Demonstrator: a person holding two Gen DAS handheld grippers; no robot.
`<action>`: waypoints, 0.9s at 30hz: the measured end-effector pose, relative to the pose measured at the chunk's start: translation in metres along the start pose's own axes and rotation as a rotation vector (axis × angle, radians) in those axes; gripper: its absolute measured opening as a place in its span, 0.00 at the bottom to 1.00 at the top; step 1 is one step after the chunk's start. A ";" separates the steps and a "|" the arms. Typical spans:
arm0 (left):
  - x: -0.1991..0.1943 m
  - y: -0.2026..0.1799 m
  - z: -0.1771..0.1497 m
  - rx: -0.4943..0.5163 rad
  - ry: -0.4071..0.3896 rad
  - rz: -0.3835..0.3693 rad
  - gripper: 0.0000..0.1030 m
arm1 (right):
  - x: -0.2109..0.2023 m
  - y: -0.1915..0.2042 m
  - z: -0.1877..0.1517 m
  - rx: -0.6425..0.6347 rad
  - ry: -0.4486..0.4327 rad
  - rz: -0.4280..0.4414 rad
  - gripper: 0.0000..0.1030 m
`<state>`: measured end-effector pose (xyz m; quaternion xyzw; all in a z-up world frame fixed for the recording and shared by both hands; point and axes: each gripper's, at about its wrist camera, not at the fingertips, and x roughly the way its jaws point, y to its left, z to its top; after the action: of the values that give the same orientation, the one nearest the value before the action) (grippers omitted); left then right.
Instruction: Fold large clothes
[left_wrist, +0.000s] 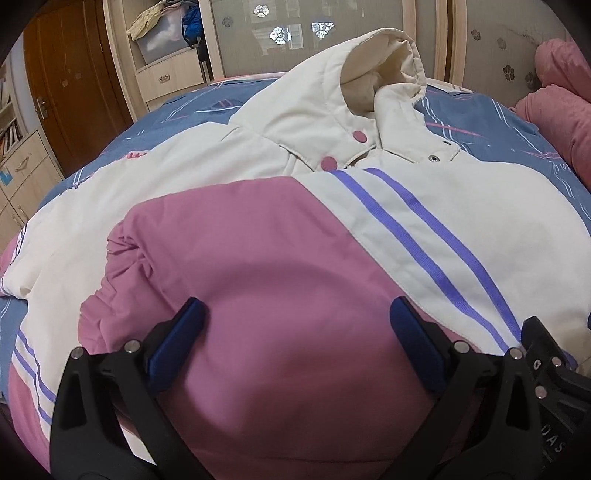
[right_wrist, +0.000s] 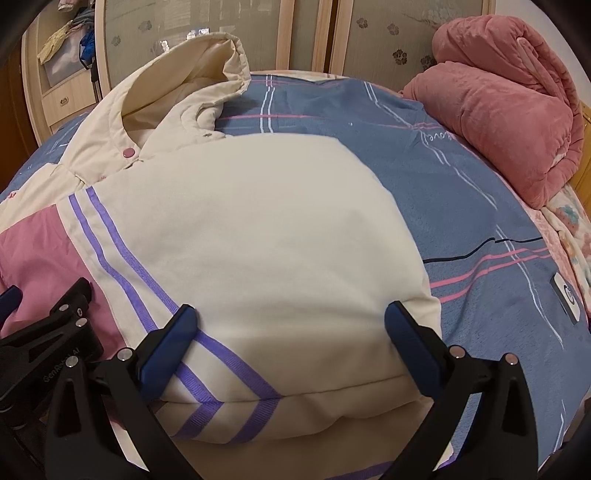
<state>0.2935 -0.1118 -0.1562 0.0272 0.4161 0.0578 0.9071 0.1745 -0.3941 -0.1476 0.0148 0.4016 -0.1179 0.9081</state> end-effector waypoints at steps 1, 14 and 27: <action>-0.001 0.000 -0.002 0.000 -0.002 0.000 0.98 | -0.007 0.001 0.000 -0.005 -0.039 -0.033 0.99; -0.029 0.007 -0.016 -0.013 -0.033 0.036 0.98 | 0.005 0.012 -0.001 -0.078 0.001 -0.084 0.99; -0.031 0.005 -0.036 0.052 -0.059 0.082 0.98 | 0.000 0.013 -0.001 -0.074 -0.005 -0.078 0.99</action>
<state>0.2457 -0.1109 -0.1562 0.0696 0.3889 0.0832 0.9149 0.1768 -0.3814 -0.1497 -0.0348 0.4037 -0.1384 0.9037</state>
